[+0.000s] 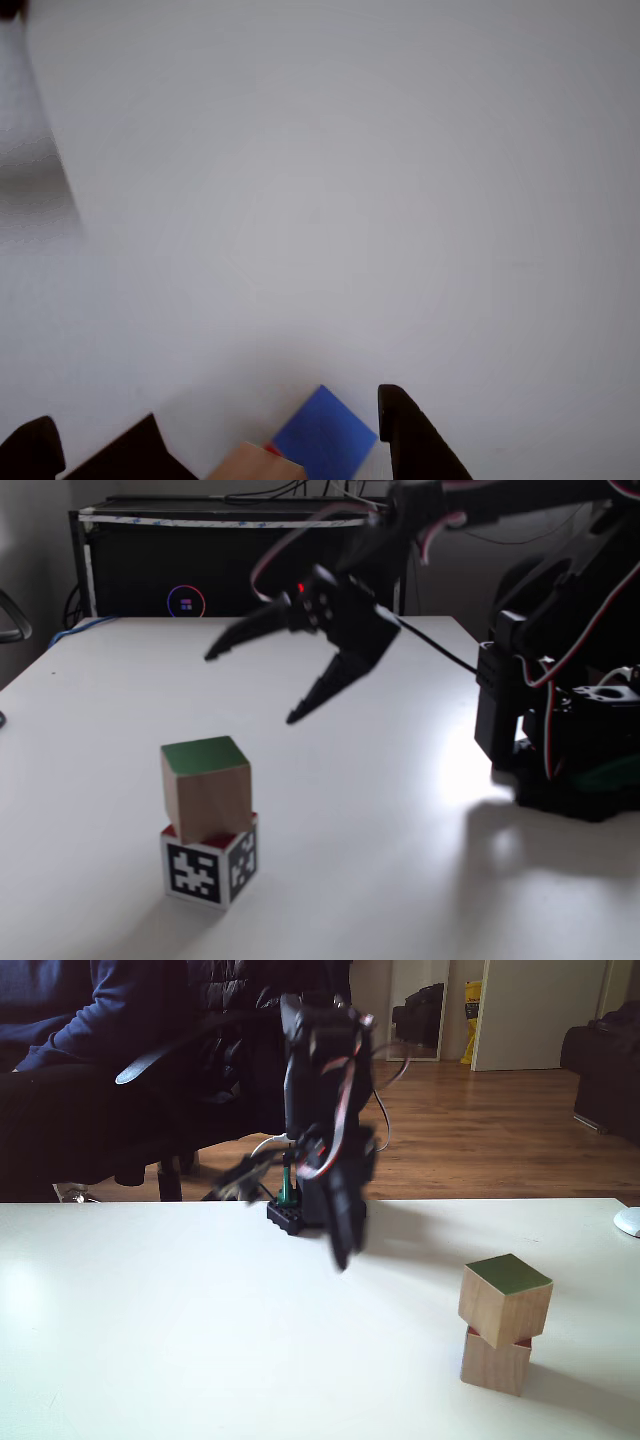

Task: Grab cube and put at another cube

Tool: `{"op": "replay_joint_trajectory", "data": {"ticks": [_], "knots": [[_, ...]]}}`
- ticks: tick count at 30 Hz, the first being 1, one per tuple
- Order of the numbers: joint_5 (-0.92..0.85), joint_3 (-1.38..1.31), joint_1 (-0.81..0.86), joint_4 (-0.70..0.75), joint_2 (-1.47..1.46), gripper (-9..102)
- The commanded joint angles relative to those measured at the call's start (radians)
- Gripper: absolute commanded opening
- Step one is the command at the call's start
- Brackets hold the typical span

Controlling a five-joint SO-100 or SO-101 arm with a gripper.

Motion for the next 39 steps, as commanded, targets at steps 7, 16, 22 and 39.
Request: {"op": "replay_joint_trajectory", "data": {"ticks": [7, 16, 22, 39], "knots": [[0.005, 0.233, 0.012, -0.101, 0.273, 39], [-0.072, 0.566, -0.031, 0.153, 0.974, 28], [-0.077, 0.534, -0.035, 0.282, 0.983, 5], [-0.064, 0.494, -0.055, 0.451, 0.983, 1]]}}
